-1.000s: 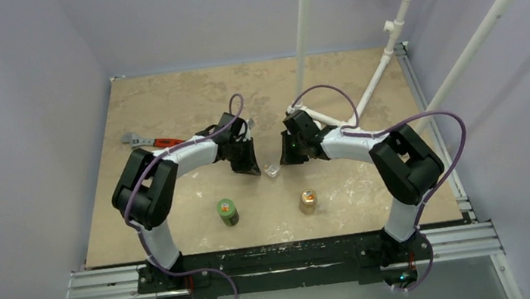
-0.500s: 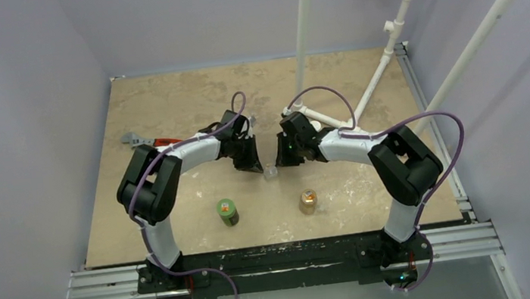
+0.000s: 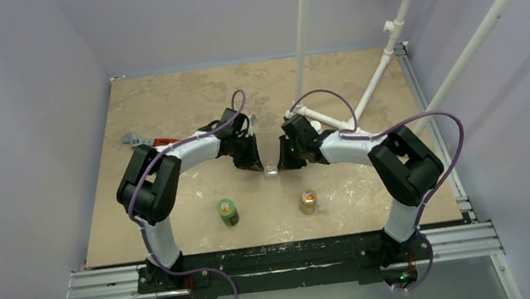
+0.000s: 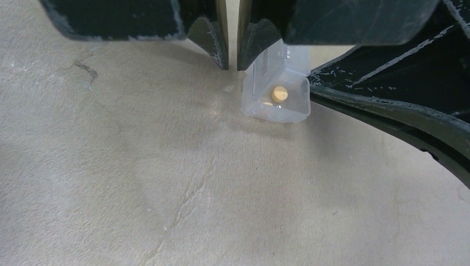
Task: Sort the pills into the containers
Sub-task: Close the pill container at the center of the board.
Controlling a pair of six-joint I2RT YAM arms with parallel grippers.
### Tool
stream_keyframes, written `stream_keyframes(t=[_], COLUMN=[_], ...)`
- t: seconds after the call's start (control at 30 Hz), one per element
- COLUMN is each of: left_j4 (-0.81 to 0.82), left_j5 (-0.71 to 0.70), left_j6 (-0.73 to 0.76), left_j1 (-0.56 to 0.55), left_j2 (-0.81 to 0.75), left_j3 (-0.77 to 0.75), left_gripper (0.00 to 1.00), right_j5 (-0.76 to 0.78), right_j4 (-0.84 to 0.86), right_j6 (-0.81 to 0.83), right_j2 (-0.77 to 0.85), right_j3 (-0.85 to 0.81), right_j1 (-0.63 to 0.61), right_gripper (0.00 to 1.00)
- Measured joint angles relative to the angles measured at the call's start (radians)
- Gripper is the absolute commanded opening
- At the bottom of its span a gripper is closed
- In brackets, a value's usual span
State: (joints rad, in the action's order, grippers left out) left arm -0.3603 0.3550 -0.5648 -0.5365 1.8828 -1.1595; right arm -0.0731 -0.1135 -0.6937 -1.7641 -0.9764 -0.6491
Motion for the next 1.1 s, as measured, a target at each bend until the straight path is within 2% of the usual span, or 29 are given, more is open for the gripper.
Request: stream_keyframes(t=[0.5, 1.1], left_j4=[-0.013, 0.016], left_j5=[0.035, 0.068], left_j6=[0.002, -0.002], left_j1=[0.004, -0.008], left_j2=[-0.129, -0.060], left_j3=[0.038, 0.048], left_gripper=[0.30, 0.32], right_j5=[0.015, 0.028], right_j4=[-0.029, -0.032], right_j6=[-0.007, -0.006], right_j2=[0.117, 0.138], right_j3=[0.028, 0.031], right_j1=[0.031, 0.057], right_gripper=[0.13, 0.15])
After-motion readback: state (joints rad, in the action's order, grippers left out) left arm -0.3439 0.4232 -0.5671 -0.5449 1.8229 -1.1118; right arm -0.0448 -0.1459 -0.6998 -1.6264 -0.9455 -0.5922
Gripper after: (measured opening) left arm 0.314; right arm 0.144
